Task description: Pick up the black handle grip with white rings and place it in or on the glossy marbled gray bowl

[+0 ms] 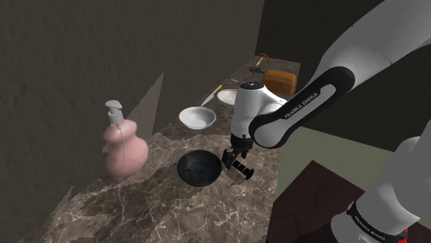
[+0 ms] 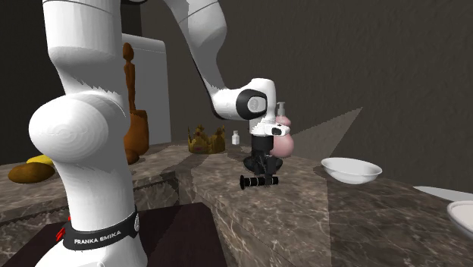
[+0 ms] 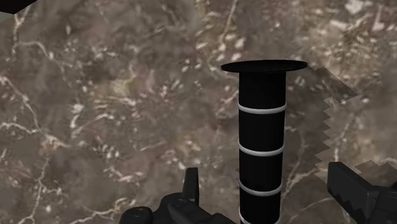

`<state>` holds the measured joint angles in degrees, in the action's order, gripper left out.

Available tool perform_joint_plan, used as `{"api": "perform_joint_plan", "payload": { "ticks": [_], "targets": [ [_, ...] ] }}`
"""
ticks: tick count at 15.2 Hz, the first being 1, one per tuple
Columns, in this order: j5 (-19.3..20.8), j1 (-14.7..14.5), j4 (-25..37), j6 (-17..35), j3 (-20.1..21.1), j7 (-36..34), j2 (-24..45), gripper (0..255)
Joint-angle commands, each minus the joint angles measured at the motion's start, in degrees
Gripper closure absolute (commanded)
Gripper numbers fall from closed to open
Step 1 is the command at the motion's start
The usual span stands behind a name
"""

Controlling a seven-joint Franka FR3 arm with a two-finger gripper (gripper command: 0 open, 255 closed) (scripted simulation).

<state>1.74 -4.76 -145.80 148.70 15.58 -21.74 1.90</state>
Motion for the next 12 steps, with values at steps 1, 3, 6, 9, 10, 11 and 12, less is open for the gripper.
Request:
{"api": "perform_joint_plan", "payload": {
  "ticks": [1,3,6,9,10,11,12],
  "targets": [
    [0.0,0.0,0.0,0.0,0.0,0.0,0.0,0],
    [0.0,0.0,0.0,0.0,0.0,0.0,0.0,255],
    [0.0,0.0,0.0,0.0,0.0,0.0,0.0,255],
    [0.0,0.0,0.0,0.0,0.0,0.0,0.0,255],
    [0.0,0.0,0.0,0.0,0.0,0.0,0.0,255],
    [0.0,0.0,0.0,0.0,0.0,0.0,0.0,255],
    [0.0,0.0,0.0,0.0,0.0,0.0,0.0,255]
  ]
}}
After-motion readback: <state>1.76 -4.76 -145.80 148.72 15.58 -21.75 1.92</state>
